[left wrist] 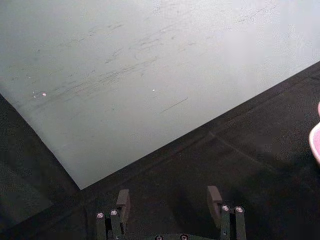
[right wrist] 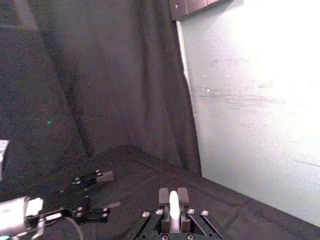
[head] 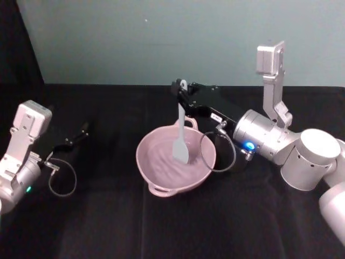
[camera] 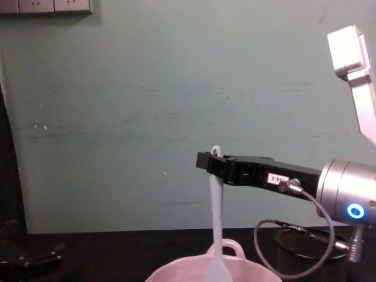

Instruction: Use the one hand to pick up the spoon and stir the clear water in the bowl.

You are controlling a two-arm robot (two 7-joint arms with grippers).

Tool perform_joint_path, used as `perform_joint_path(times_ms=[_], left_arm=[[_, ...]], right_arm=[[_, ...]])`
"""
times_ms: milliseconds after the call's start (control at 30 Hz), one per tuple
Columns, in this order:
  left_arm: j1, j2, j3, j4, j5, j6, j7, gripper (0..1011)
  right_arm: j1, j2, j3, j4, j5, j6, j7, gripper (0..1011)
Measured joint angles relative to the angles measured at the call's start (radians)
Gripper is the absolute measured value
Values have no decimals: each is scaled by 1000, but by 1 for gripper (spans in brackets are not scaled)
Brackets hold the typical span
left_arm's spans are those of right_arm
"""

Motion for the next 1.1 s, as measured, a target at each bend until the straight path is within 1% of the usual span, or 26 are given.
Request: perform_joint_path(times_ms=[100,233,367,500,600,633,733,867,967,1100], left_arm=[[0,0,0,0,0,0,0,1011],[0,0,0,0,0,0,0,1011],[0,0,0,0,0,0,0,1011],[0,0,0,0,0,0,0,1011],[0,0,0,0,0,0,0,1011],[0,0,0,0,0,0,0,1011],[0,0,0,0,0,0,0,1011],[0,0,0,0,0,0,0,1011],[0,0,0,0,0,0,0,1011],[0,0,0,0,0,0,0,1011]], right_arm=[[-10,-1,-9,-16,3,3,0,107],[-9,-12,-25,-16,4,4,5,107],[8,-32,-44,7,4,3,17,107],[36,-61,-61,49,2,-9,29,107],[69,-90,-73,96,-12,-27,31,107],[69,-90,-73,96,-12,-27,31,107],[99,-111,-78,139,-26,-39,30,107],[126,-123,-78,178,-39,-44,30,107],[143,-126,-74,206,-48,-45,29,107],[149,-120,-61,219,-55,-45,24,107]])
